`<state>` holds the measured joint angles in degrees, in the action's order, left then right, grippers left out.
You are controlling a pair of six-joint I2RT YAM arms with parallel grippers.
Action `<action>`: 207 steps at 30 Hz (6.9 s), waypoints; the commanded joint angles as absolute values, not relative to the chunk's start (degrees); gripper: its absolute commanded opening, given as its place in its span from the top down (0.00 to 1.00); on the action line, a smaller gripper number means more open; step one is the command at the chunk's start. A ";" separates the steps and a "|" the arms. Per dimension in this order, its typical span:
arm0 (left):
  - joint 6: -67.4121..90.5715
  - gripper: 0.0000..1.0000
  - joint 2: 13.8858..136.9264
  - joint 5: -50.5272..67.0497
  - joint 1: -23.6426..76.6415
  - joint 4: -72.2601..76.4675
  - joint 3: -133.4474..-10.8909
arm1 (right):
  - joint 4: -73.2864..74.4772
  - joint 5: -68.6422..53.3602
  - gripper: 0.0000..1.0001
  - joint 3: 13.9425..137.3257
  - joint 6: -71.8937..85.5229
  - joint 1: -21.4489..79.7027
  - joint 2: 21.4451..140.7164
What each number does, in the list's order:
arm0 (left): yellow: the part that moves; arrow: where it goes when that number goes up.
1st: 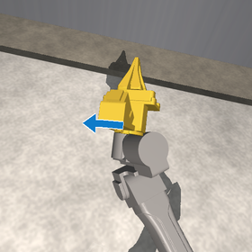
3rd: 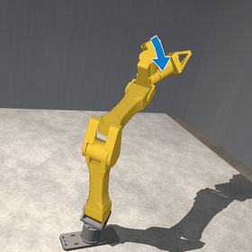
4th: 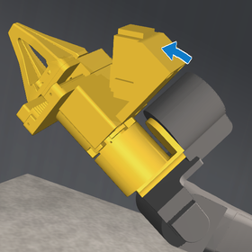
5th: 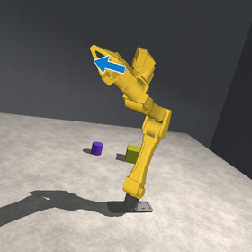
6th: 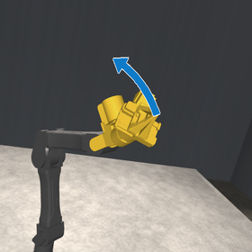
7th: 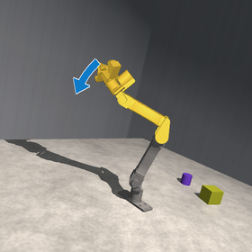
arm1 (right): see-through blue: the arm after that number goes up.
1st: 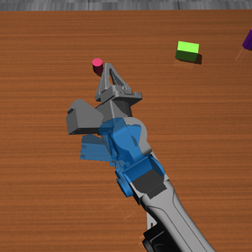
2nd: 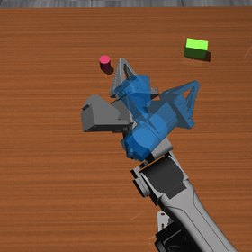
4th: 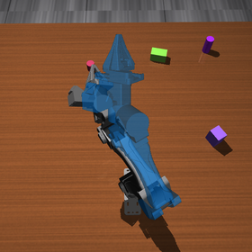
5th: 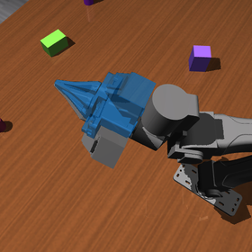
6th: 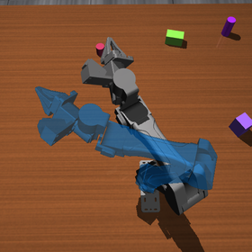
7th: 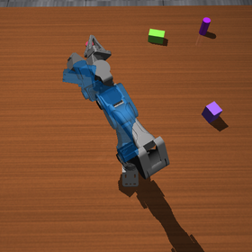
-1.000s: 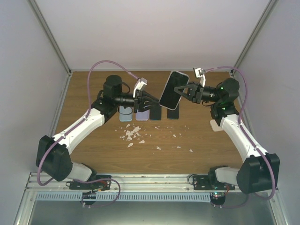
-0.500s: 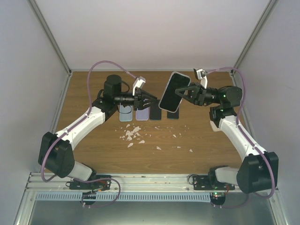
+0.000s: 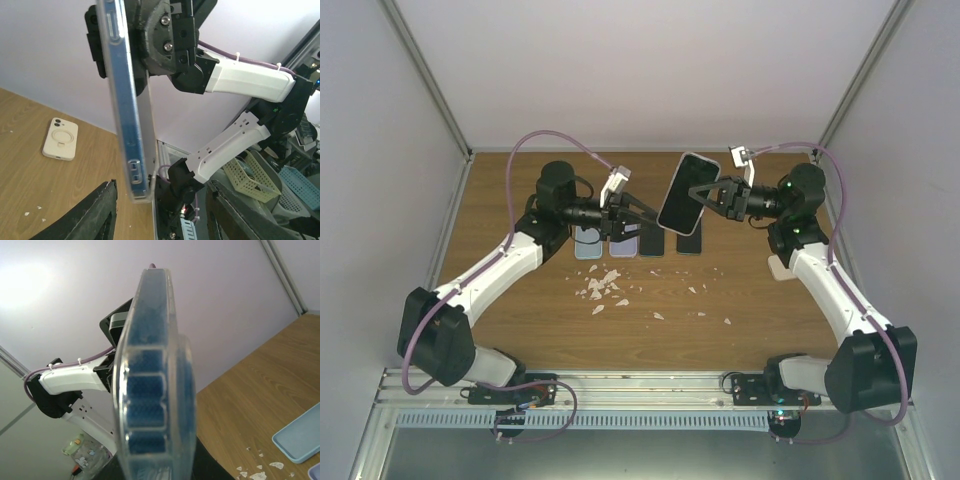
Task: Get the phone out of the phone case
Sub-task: Remove the phone case from the phone.
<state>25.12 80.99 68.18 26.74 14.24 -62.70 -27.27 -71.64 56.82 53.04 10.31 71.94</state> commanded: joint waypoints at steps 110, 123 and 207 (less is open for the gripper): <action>24.20 0.64 83.08 56.68 23.62 8.97 -62.06 | -70.74 -74.51 1.00 54.27 84.60 11.38 72.82; 24.66 0.39 73.22 65.63 26.45 17.95 -60.11 | -65.13 -73.10 1.00 53.97 80.24 9.32 72.46; 21.97 0.60 82.57 49.69 31.65 9.91 -67.85 | -66.35 -74.58 0.99 52.36 79.98 12.70 73.15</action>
<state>20.99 80.86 51.59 32.08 6.63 -67.40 -63.16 -72.66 52.12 79.09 9.74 75.00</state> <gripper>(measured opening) 0.390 0.107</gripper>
